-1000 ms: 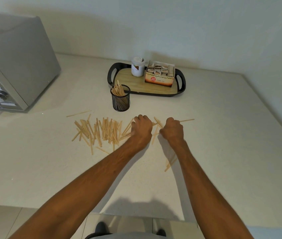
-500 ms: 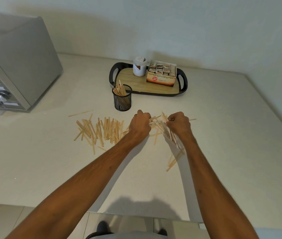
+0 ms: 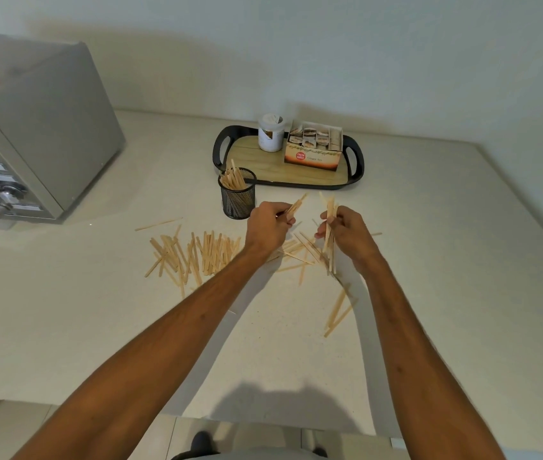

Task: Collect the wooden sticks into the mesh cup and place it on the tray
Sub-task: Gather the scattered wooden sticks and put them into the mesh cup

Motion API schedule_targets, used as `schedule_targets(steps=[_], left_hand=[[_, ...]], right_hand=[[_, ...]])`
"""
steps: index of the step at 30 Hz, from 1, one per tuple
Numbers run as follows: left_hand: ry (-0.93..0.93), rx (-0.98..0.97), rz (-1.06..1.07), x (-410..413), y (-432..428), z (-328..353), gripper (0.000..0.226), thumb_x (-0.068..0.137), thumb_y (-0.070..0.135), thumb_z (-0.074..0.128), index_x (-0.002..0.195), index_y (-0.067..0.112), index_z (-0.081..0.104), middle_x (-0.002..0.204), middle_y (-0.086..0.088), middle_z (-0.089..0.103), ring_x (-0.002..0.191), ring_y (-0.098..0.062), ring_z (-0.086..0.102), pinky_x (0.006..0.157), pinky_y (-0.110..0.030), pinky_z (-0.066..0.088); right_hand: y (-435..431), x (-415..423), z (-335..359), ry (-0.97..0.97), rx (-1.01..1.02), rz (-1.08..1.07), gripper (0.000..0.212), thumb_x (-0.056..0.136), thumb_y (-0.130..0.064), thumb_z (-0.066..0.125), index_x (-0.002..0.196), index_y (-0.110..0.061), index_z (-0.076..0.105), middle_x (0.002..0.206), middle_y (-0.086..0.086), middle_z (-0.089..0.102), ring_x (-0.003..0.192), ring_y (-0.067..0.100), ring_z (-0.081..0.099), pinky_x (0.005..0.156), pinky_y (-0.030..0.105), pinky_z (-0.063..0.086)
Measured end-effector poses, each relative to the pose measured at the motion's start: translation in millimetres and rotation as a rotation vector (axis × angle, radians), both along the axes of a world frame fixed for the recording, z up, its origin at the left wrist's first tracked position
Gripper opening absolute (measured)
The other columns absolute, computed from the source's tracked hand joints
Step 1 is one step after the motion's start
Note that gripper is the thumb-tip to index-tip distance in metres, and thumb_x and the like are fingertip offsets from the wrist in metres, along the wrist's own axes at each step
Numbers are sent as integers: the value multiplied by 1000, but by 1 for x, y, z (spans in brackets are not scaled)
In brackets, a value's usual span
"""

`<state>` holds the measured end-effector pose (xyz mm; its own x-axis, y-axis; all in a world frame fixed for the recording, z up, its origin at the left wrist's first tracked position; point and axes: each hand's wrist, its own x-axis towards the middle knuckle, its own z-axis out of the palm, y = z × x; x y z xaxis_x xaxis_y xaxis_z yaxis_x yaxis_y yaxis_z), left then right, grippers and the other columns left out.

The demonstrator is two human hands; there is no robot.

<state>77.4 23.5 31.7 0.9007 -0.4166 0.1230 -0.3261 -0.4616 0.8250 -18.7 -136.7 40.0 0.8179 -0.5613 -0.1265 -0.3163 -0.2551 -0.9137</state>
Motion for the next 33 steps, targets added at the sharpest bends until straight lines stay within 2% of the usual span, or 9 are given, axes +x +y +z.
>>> schedule_targets(steps=[6, 10, 16, 19, 23, 25, 27, 29, 33], left_hand=[[183, -221, 19, 6, 4, 5, 22, 104, 10, 71, 122, 3, 82, 112, -12, 83, 98, -22, 81, 98, -40, 65], [263, -323, 4, 10, 8, 8, 22, 104, 11, 72, 121, 1, 81, 113, -14, 82, 104, -28, 81, 100, -41, 65], [342, -424, -27, 14, 7, 15, 25, 102, 10, 75, 122, -4, 79, 113, -19, 82, 109, -30, 80, 106, -42, 62], [305, -432, -19, 15, 7, 18, 24, 103, 13, 73, 120, -2, 80, 111, -18, 82, 109, -30, 80, 106, -44, 62], [260, -442, -20, 18, 8, 23, 28, 106, 21, 71, 122, -1, 78, 110, -16, 83, 110, -27, 80, 106, -50, 60], [210, -415, -13, 18, 10, 25, 30, 108, 24, 68, 124, 0, 75, 111, -13, 83, 112, -24, 79, 107, -51, 60], [152, -401, -5, 18, 11, 27, 29, 110, 25, 65, 125, 1, 72, 110, -10, 83, 113, -21, 79, 105, -51, 60], [95, -406, 14, 20, 13, 31, 27, 111, 24, 63, 123, 2, 70, 108, -7, 84, 112, -20, 78, 101, -53, 61], [-12, -477, 52, 33, 22, 45, 26, 112, 26, 61, 119, 1, 68, 103, -7, 84, 106, -23, 79, 94, -57, 62]], right_hand=[[-8, -1, -1, -122, 136, 29, 26, 114, -9, 42, 118, -3, 67, 102, 14, 79, 106, 32, 76, 101, 44, 57], [-11, 3, 4, -139, 150, 92, 22, 117, -20, 37, 109, -16, 57, 109, 2, 83, 120, 25, 70, 90, 32, 48], [-16, 6, 5, -123, 76, 186, 28, 117, -31, 38, 124, -7, 50, 121, -9, 80, 129, 19, 63, 111, 50, 41], [-16, 7, 5, -132, 40, 196, 28, 116, -35, 39, 126, -12, 51, 126, -17, 77, 131, 15, 62, 112, 50, 41], [-11, 10, 7, -159, -43, 183, 24, 115, -36, 41, 125, -20, 54, 125, -22, 76, 124, -8, 56, 112, 43, 34], [-9, 12, 10, -218, -71, 148, 23, 115, -31, 43, 125, -14, 54, 124, -13, 78, 116, 1, 68, 113, 43, 46], [-6, 16, 13, -285, -63, 103, 24, 115, -28, 45, 125, -8, 55, 122, -3, 80, 103, 16, 78, 102, 49, 60], [-3, 23, 16, -337, -34, 77, 28, 114, -27, 48, 126, -3, 56, 119, 6, 80, 98, 23, 80, 94, 52, 64], [7, 45, 30, -426, 39, 113, 29, 113, -24, 53, 128, 1, 57, 111, 15, 80, 101, 28, 81, 92, 52, 64]])
